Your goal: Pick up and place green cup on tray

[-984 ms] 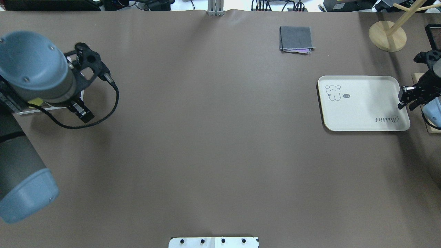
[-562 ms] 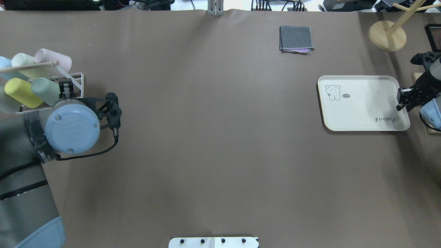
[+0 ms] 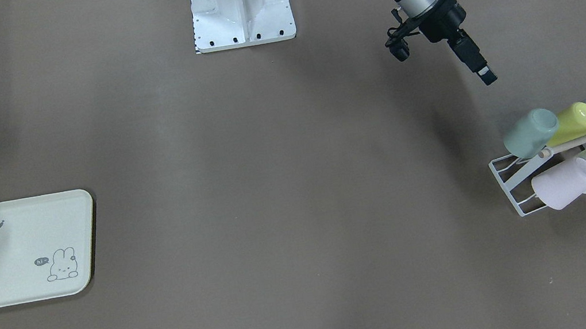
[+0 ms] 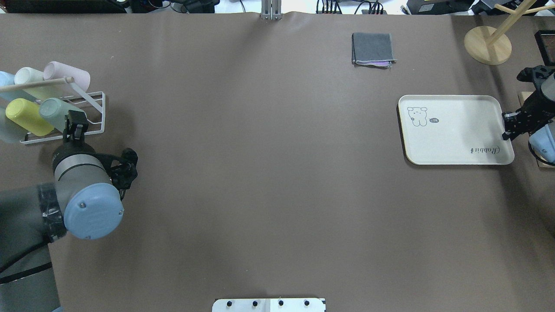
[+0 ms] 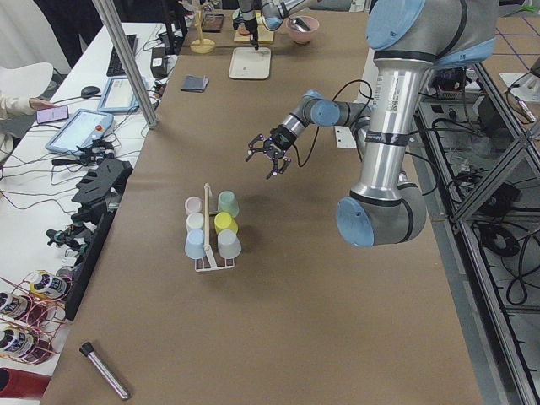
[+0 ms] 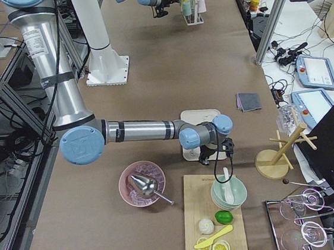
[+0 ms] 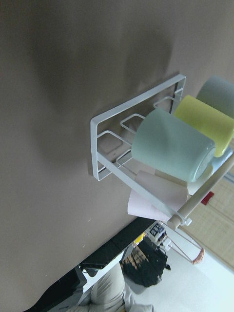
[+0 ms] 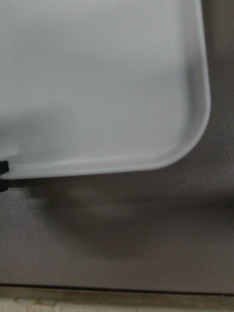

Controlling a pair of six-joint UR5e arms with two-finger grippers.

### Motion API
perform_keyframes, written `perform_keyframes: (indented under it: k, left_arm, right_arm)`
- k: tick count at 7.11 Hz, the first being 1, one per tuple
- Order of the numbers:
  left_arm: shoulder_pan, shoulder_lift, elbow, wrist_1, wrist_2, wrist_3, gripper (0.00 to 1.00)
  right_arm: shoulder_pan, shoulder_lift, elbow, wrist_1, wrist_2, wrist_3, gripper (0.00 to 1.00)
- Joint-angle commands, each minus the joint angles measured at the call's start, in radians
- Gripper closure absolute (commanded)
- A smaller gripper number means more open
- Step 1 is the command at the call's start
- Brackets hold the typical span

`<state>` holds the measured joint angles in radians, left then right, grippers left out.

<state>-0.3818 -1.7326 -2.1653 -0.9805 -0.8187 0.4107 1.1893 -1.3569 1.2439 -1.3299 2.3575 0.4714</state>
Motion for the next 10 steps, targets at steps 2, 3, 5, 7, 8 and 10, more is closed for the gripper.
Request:
perform_keyframes:
  k: [2,3,5,7,8,10]
  left_arm:
    - [0.037,0.024,0.132,-0.003,0.167,0.16,0.02]
    - [0.044,0.024,0.166,-0.003,0.168,0.16,0.02]
    - [0.064,0.025,0.247,-0.001,0.245,0.158,0.02]
    - [0.073,0.021,0.303,0.0,0.253,0.16,0.02]
    - [0.074,0.027,0.321,-0.001,0.289,0.16,0.02]
    - [0.07,0.03,0.344,-0.003,0.332,0.164,0.02]
  right_arm:
    - [0.021,-0.001,0.029,0.005,0.012,0.001,1.0]
    - [0.047,-0.019,0.073,0.005,0.047,0.001,1.0]
    - [0.075,-0.079,0.181,0.005,0.126,0.001,1.0]
    - [0.087,-0.143,0.305,0.003,0.19,0.009,1.0]
    - [0.087,-0.178,0.374,-0.003,0.192,0.015,1.0]
    - [0.085,-0.197,0.461,-0.008,0.204,0.03,1.0]
